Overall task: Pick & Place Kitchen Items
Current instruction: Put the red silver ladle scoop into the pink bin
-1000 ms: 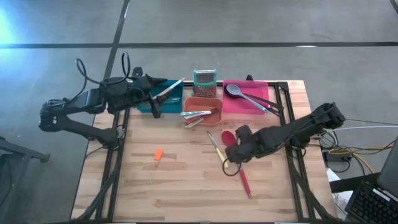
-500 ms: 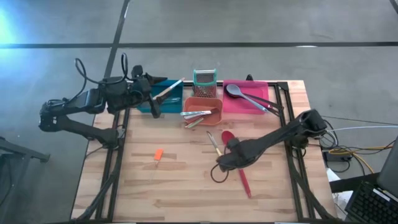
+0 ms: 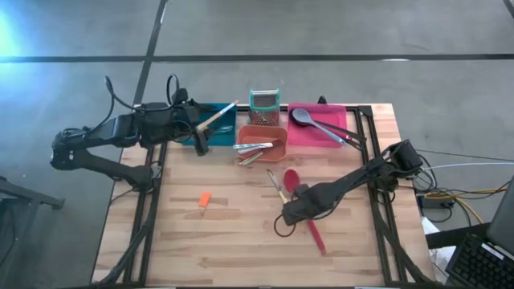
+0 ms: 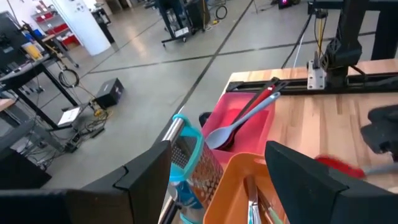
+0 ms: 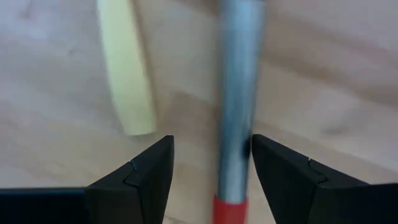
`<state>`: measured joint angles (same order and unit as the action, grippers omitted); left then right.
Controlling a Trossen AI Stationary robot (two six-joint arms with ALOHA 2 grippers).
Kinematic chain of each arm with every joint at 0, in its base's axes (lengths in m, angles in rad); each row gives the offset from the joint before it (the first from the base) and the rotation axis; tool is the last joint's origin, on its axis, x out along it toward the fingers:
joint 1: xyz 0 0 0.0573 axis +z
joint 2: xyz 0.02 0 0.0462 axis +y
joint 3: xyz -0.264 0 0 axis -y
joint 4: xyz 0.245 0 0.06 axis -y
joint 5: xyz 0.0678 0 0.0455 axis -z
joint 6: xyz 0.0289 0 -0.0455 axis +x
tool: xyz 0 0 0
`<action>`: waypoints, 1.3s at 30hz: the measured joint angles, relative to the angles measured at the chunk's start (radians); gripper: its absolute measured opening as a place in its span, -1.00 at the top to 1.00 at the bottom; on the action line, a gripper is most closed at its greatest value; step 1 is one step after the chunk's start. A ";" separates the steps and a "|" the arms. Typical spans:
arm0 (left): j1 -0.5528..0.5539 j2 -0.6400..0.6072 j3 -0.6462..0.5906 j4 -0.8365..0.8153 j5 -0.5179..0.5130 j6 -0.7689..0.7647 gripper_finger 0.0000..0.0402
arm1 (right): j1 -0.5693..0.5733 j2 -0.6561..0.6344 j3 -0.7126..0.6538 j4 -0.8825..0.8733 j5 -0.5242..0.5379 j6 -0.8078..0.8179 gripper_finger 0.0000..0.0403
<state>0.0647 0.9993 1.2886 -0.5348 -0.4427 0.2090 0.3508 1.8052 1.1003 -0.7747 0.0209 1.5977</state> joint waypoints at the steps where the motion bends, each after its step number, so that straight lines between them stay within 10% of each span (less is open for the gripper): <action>1: 0.000 0.000 -0.001 0.000 0.000 0.000 -0.31 | 0.000 0.000 -0.025 0.057 -0.012 0.005 -0.03; 15: 0.001 0.007 -0.001 0.002 -0.003 -0.002 -0.31 | 0.001 -0.007 -0.119 0.134 -0.010 -0.045 0.73; 39: 0.000 0.068 -0.001 0.003 -0.004 -0.007 -0.31 | -0.160 -0.468 0.037 -0.411 0.421 -0.262 0.83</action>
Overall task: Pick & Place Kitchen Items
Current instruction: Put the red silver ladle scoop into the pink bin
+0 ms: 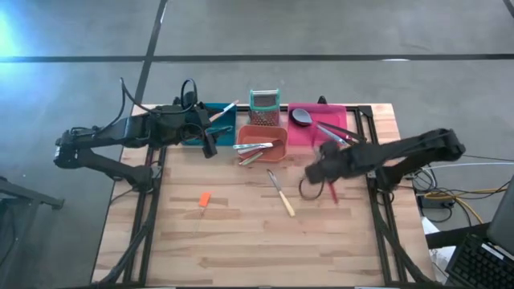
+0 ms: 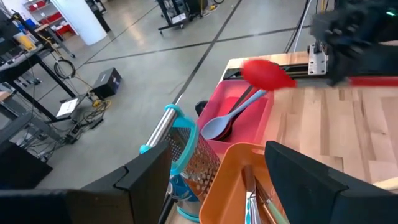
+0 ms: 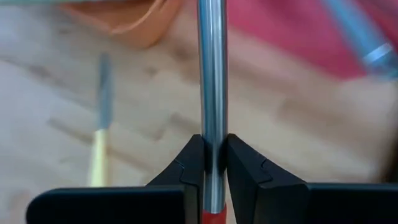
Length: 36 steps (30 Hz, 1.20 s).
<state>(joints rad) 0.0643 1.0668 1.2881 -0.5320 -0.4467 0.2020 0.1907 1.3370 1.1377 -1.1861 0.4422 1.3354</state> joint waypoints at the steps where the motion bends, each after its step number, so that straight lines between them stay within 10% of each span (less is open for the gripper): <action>1: 0.000 0.000 0.000 0.000 0.000 0.000 -0.31 | -0.032 -0.024 0.000 -0.022 0.002 -0.051 0.84; 11: 0.000 -0.001 0.000 0.001 0.000 -0.031 -0.30 | -0.487 -0.150 0.030 -0.076 -0.065 -0.686 0.85; 19: 0.000 -0.002 0.000 0.049 0.000 -0.031 -0.30 | -0.790 0.019 0.176 -0.147 -0.133 -1.196 0.85; 36: 0.001 -0.003 0.000 0.060 0.000 -0.019 -0.30 | -0.861 0.449 0.480 -0.326 -0.073 -1.467 0.85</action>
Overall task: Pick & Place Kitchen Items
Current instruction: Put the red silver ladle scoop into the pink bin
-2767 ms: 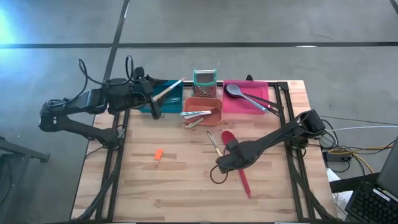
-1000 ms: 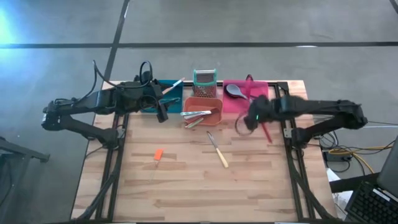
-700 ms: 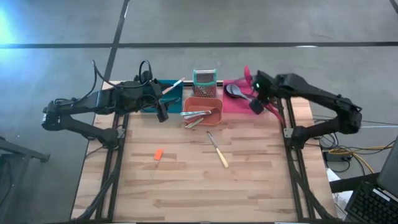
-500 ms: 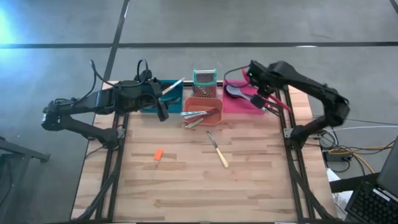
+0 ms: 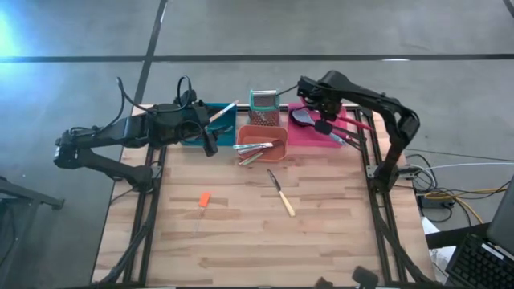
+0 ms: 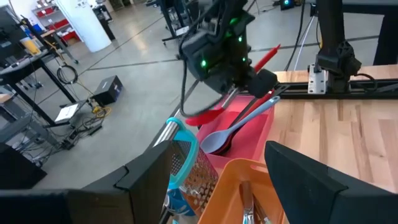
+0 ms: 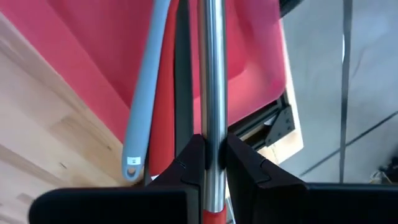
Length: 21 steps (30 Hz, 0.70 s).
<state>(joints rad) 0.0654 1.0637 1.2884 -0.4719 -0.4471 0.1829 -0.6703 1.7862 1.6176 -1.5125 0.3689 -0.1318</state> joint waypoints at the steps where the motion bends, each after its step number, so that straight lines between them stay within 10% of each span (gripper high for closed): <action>1: 0.000 0.000 0.000 0.000 0.000 0.000 -0.30 | 0.002 0.008 -0.004 -0.002 0.000 0.000 0.85; 21: 0.000 0.000 0.000 -0.004 -0.053 0.027 -0.30 | 0.042 0.140 -0.014 0.093 -0.016 -0.003 0.86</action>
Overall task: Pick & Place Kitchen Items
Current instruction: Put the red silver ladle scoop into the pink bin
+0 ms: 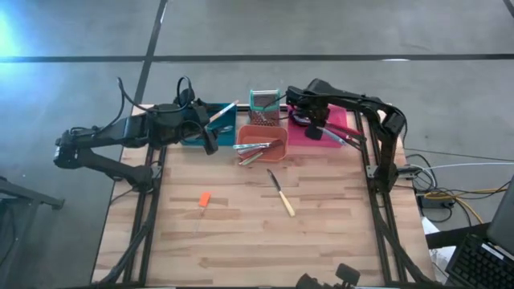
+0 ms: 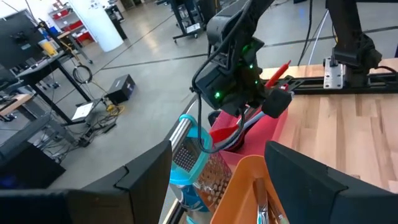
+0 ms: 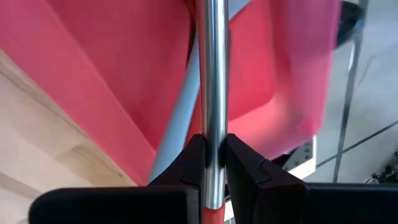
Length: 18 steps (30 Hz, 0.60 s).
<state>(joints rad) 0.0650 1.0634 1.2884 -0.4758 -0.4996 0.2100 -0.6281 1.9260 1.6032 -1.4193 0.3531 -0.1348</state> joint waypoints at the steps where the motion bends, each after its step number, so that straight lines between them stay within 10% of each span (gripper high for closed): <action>1: 0.000 0.000 0.000 -0.004 0.000 0.000 -0.30 | 0.000 0.009 0.000 0.000 -0.010 0.000 0.86; 13: -0.001 -0.001 0.000 -0.042 0.000 0.000 -0.30 | -0.009 0.069 0.000 -0.006 -0.025 0.055 0.84; 18: 0.000 -0.001 0.000 -0.042 0.000 0.000 -0.30 | -0.010 0.013 -0.001 -0.006 -0.041 0.081 0.52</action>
<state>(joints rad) 0.0647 1.0622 1.2884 -0.5175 -0.4995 0.2104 -0.6383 1.9390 1.6024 -1.4251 0.3124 -0.0542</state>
